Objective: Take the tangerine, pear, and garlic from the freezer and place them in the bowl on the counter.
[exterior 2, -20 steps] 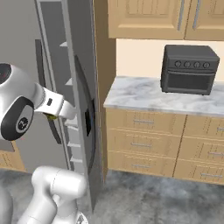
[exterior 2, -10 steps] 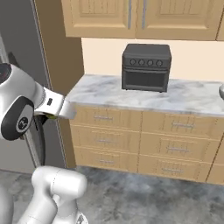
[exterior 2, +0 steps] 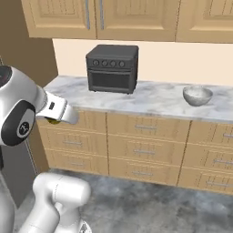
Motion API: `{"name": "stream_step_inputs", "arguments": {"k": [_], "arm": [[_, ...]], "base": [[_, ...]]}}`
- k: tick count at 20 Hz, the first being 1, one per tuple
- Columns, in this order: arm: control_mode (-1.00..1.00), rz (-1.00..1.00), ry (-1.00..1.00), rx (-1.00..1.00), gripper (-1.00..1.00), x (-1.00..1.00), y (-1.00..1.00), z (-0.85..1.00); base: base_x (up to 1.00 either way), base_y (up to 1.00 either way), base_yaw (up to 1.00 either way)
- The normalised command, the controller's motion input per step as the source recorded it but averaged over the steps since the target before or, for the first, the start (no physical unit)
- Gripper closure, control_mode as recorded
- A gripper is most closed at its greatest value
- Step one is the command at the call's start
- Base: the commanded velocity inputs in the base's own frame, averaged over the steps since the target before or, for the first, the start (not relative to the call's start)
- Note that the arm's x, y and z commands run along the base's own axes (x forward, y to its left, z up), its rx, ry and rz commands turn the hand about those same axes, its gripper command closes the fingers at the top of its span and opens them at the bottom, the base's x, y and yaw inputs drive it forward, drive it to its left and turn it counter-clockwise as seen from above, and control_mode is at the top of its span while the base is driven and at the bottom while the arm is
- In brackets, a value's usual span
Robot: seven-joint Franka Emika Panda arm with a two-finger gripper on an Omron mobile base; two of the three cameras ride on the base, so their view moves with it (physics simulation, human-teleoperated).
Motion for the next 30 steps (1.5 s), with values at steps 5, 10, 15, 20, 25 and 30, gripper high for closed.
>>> {"name": "stream_step_inputs", "arguments": {"k": [5, 10, 15, 20, 25, 30], "arm": [[1.0, 0.0, 0.0, 0.0, 1.0, 0.0, 0.0, 0.0], [1.0, 0.0, 0.0, 0.0, 1.0, 0.0, 0.0, 0.0], [1.0, 0.0, 0.0, 0.0, 1.0, 0.0, 0.0, 0.0], [1.0, 0.0, 0.0, 0.0, 1.0, 0.0, 0.0, 0.0], [1.0, 0.0, 0.0, 0.0, 1.0, 0.0, 0.0, 0.0], [1.0, 0.0, 0.0, 0.0, 1.0, 0.0, 0.0, 0.0]], "base": [[0.39, -1.0, 0.06], [0.85, -1.0, 0.14], [0.82, -0.86, 0.11], [0.26, -0.83, 0.05], [0.62, -0.21, 0.02], [0.73, -0.1, 0.02]]}}
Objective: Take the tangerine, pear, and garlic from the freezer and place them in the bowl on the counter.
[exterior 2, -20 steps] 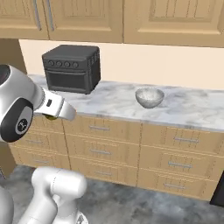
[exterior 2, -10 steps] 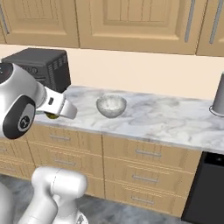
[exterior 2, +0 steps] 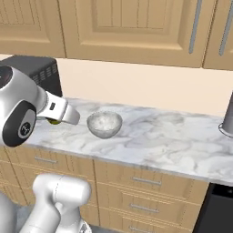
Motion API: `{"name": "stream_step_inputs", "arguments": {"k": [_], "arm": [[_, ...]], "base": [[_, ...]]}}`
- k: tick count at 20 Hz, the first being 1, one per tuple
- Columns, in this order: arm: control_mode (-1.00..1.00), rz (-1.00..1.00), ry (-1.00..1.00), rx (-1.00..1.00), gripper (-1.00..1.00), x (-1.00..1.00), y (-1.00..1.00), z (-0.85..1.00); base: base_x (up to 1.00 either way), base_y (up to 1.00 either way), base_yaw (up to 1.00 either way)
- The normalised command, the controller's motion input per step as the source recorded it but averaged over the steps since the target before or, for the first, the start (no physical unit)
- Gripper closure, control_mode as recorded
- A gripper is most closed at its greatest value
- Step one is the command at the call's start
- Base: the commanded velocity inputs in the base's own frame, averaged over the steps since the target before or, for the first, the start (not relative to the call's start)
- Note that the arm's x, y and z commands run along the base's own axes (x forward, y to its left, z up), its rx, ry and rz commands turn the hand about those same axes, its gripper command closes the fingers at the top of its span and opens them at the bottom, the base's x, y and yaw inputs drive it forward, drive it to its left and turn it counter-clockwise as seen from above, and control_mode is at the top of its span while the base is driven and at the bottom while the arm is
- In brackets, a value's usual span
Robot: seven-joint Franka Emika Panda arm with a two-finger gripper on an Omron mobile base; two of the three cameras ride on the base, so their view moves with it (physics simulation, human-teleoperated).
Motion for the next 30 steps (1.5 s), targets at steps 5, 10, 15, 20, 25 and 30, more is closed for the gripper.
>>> {"name": "stream_step_inputs", "arguments": {"k": [5, 10, 15, 20, 25, 30], "arm": [[1.0, 0.0, 0.0, 0.0, 1.0, 0.0, 0.0, 0.0], [1.0, 0.0, 0.0, 0.0, 1.0, 0.0, 0.0, 0.0], [1.0, 0.0, 0.0, 0.0, 1.0, 0.0, 0.0, 0.0], [-1.0, 0.0, 0.0, 0.0, 1.0, 0.06, 0.0, -0.13], [-1.0, 0.03, 0.11, 0.0, 1.0, 0.27, 0.0, -0.6], [-1.0, 0.01, 0.02, 0.0, 1.0, 0.57, 0.0, -0.73]], "base": [[0.71, -0.06, 0.03], [0.56, -0.09, 0.04], [-0.13, -0.18, 0.0], [-0.06, -0.02, 0.0], [0.0, 0.0, 0.0], [0.0, 0.0, 0.0]]}}
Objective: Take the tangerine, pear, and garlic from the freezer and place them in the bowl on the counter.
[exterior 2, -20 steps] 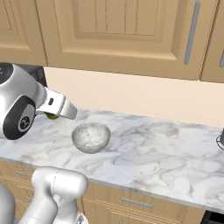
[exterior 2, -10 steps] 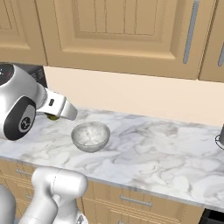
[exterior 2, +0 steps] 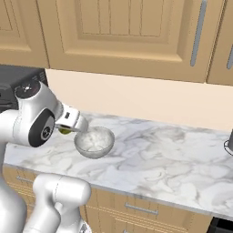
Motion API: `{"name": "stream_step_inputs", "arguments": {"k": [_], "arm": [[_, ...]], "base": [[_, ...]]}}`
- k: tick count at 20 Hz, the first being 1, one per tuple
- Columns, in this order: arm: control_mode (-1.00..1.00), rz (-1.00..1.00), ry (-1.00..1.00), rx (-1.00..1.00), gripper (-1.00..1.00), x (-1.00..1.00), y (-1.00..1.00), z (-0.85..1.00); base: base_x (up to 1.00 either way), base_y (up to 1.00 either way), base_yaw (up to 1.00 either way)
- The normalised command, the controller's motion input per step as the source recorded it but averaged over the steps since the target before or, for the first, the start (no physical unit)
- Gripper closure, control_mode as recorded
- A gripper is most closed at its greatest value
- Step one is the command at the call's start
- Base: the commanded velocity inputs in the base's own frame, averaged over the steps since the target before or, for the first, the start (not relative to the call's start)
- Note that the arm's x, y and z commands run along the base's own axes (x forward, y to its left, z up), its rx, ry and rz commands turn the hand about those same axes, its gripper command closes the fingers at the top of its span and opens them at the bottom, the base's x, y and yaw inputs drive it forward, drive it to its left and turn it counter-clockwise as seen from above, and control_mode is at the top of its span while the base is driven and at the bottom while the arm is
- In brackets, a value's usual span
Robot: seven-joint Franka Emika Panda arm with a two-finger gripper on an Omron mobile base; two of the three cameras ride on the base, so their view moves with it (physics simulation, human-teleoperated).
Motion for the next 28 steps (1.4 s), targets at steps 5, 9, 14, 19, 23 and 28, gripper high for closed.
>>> {"name": "stream_step_inputs", "arguments": {"k": [5, 9, 14, 19, 23, 28], "arm": [[-1.0, 0.03, 0.1, 0.0, 1.0, 0.58, 0.0, -0.71], [-1.0, 0.03, 0.15, 0.0, 1.0, 0.52, 0.0, -0.52], [-1.0, 0.03, 0.15, 0.0, 1.0, 0.42, 0.0, -0.41], [-1.0, 0.03, 0.11, 0.0, 1.0, 0.46, 0.0, -0.36], [-1.0, 0.04, 0.08, 0.0, 1.0, 0.47, 0.0, -0.34], [-1.0, 0.04, 0.06, 0.0, 1.0, 0.36, -0.03, -0.32]], "base": [[0.0, 0.0, 0.0], [0.0, 0.0, 0.0], [0.0, 0.0, 0.0], [0.0, 0.0, 0.0], [0.0, 0.0, 0.0], [0.0, 0.0, 0.0]]}}
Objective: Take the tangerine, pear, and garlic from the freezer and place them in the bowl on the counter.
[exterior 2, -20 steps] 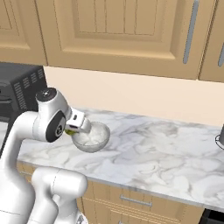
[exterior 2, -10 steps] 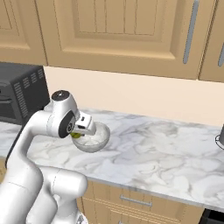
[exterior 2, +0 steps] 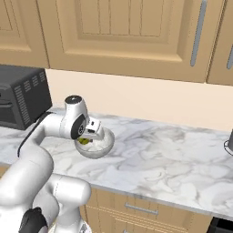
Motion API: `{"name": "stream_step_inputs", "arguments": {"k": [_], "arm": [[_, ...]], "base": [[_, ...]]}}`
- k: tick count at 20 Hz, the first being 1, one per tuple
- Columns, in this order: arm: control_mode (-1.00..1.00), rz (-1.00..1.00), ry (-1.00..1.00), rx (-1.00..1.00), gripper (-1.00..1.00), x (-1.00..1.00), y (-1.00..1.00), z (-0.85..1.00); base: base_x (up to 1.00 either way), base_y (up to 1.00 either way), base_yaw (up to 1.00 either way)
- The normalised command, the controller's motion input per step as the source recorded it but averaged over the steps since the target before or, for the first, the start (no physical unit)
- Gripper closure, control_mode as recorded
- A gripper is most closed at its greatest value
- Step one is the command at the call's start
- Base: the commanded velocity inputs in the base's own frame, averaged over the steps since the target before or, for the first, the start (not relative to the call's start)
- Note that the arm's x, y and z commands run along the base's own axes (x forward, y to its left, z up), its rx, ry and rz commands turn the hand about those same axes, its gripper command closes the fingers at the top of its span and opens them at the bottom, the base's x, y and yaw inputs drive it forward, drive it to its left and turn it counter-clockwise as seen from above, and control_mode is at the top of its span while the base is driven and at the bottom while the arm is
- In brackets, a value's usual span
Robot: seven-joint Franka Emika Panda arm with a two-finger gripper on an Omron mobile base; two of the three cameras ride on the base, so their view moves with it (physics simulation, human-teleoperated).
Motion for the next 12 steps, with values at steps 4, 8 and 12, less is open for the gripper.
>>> {"name": "stream_step_inputs", "arguments": {"k": [4, 8, 12], "arm": [[-1.0, 0.03, 0.07, 0.0, 1.0, 0.31, -0.04, -0.3], [-1.0, 0.01, 0.07, 0.0, 1.0, 0.3, -0.03, -0.3], [-1.0, 0.01, 0.04, 0.0, 1.0, 0.31, 0.0, -0.29]], "base": [[0.0, 0.0, 0.0], [0.0, 0.0, 0.0], [0.0, 0.0, 0.0]]}}
